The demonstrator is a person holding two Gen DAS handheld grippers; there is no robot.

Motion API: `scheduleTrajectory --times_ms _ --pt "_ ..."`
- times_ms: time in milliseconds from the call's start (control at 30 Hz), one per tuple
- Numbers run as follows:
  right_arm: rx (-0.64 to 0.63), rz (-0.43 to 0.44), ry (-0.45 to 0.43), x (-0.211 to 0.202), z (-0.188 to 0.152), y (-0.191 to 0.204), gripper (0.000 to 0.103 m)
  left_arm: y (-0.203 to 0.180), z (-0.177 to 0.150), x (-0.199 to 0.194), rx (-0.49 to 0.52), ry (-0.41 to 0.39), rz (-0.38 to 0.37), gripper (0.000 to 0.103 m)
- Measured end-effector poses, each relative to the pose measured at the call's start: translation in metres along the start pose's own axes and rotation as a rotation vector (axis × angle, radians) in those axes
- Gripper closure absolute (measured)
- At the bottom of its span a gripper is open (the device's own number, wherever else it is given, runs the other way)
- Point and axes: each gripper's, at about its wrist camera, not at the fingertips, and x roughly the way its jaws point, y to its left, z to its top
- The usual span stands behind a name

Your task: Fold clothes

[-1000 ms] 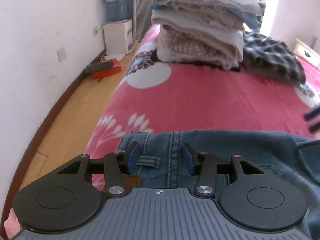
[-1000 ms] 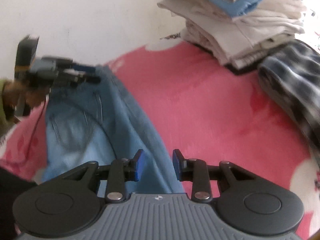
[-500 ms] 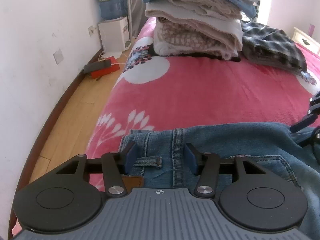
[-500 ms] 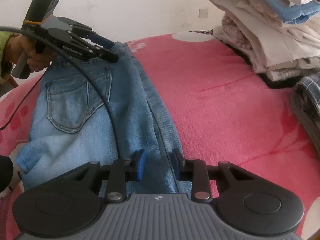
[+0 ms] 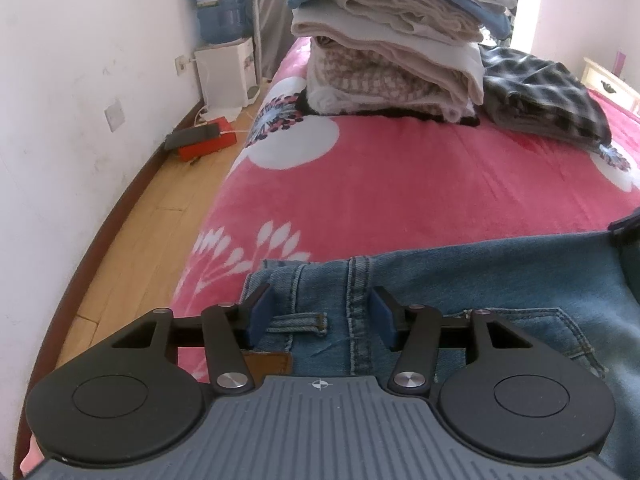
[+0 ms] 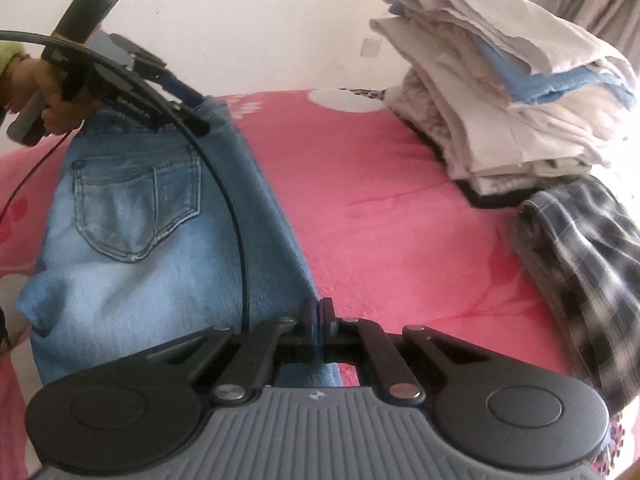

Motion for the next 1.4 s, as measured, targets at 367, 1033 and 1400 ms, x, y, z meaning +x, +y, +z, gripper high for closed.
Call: scheduleTrajectory --times_ms 367,1033,1400 --pt "0.263 0.005 -0.023 0.010 -0.022 -0.032 0.101 -0.008 -0.003 0.002 0.048 -0.014 0.036 0.048" --pt "1.105 -0.493 -0.241 -0.256 -0.243 -0.030 0.074 -0.071 0.054 -0.037 0.143 -0.096 -0.089 0.048" --pt "1.362 -0.693 -0.064 -0.283 -0.325 -0.027 0.063 -0.193 0.017 -0.008 0.346 0.022 -0.277 0.048"
